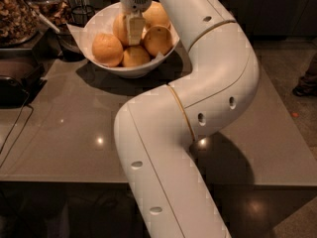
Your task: Pick orange from white bowl
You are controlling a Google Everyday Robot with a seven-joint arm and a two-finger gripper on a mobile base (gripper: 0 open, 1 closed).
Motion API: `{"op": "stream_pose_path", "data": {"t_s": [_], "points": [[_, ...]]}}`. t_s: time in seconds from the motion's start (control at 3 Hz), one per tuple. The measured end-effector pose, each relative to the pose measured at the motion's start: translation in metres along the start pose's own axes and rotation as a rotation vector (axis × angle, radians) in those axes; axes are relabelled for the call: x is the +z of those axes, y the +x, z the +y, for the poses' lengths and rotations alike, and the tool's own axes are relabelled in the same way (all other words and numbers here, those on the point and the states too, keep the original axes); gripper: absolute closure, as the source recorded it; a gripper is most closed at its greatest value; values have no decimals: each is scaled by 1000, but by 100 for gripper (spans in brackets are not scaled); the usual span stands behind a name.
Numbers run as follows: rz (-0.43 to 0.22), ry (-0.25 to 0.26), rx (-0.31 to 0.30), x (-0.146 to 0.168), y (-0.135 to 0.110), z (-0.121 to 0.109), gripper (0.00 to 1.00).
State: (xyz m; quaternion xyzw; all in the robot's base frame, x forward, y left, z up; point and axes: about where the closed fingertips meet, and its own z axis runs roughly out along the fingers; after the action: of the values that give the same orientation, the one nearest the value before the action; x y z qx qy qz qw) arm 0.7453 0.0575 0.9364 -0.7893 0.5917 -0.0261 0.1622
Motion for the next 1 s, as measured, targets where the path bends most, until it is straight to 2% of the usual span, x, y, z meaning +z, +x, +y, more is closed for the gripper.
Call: {"op": "stream_pose_path", "data": {"t_s": [0.33, 0.67, 1.0], "points": [[0, 1, 0, 0, 0, 0, 100], [-44, 52, 7, -2, -9, -12, 100], [-124, 102, 45, -18, -14, -18, 100]]}}
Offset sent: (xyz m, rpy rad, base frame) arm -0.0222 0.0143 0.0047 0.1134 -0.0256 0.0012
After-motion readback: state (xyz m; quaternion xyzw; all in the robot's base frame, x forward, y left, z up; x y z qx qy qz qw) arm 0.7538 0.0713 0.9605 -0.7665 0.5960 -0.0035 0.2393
